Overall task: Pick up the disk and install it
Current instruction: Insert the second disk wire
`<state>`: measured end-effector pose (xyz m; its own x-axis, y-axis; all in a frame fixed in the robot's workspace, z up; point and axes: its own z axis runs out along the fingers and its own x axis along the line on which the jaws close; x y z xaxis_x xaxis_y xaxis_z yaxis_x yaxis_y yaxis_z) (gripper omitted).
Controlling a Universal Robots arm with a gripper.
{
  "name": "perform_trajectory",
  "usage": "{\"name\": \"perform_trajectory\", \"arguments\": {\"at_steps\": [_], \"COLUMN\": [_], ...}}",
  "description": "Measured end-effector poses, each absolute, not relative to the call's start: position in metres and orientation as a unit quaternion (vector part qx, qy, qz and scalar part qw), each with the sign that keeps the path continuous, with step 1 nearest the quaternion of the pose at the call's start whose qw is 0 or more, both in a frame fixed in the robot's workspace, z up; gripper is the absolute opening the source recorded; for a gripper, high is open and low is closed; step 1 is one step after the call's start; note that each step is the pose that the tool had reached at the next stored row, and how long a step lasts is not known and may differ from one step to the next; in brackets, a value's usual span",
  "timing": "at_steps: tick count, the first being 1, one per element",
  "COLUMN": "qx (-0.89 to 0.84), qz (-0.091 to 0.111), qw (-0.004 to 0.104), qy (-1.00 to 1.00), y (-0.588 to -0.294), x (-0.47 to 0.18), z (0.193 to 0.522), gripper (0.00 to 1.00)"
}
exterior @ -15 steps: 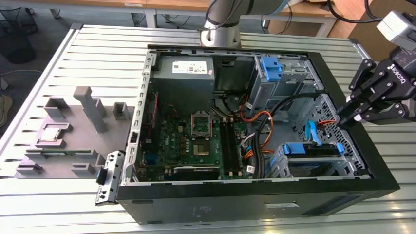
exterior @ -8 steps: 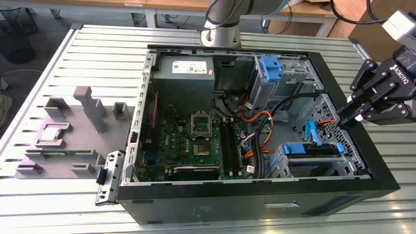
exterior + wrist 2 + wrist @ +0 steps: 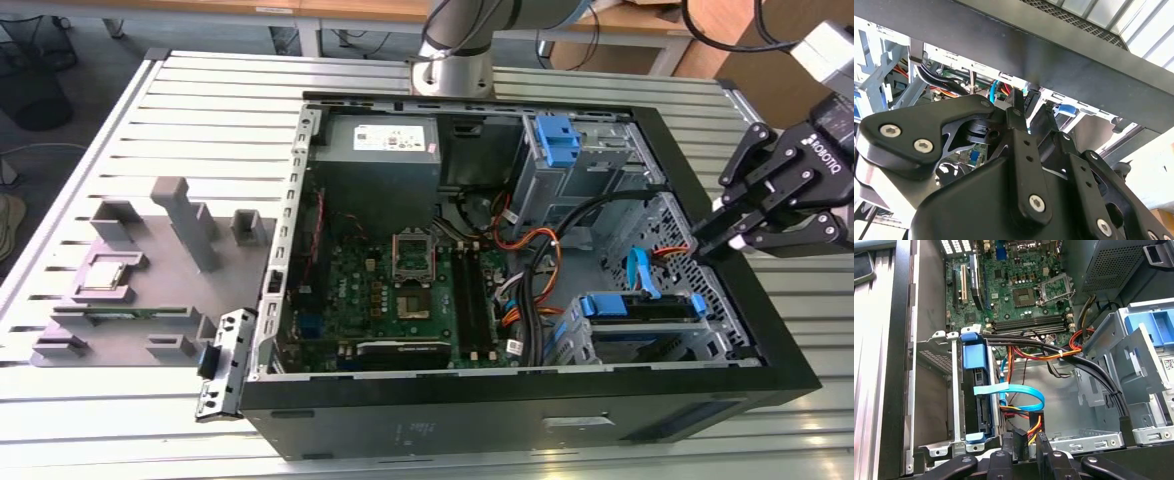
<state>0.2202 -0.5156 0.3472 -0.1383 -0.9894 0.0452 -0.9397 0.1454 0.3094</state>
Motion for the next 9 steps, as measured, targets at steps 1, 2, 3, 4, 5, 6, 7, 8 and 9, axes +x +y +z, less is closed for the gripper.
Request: {"name": "perform_trajectory", "arguments": {"at_steps": [1, 2, 3, 4, 5, 6, 7, 8, 9], "qx": [0.645, 0.645, 0.645, 0.645, 0.645, 0.645, 0.645, 0.645, 0.645], "qz": [-0.104, -0.104, -0.104, -0.104, -0.104, -0.104, -0.104, -0.104, -0.104], "qw": [0.120, 0.120, 0.120, 0.120, 0.120, 0.120, 0.120, 0.120, 0.120], "qy": [-0.747, -0.747, -0.747, -0.747, -0.747, -0.747, -0.747, -0.747, -0.747], "y": [-0.5156, -0.5156, -0.5156, -0.5156, -0.5156, -0.5155, -0.5154, -0.5153, -0.5152], "x": [0.2202, 0.2206, 0.2211, 0.2214, 0.2215, 0.2215, 0.2215, 0.2215, 0.2216], "z": [0.3472, 0.3472, 0.3470, 0.3467, 0.3464, 0.3463, 0.3461, 0.3460, 0.3460], "gripper": [0.33, 0.33, 0.33, 0.33, 0.33, 0.33, 0.33, 0.33, 0.33]}}
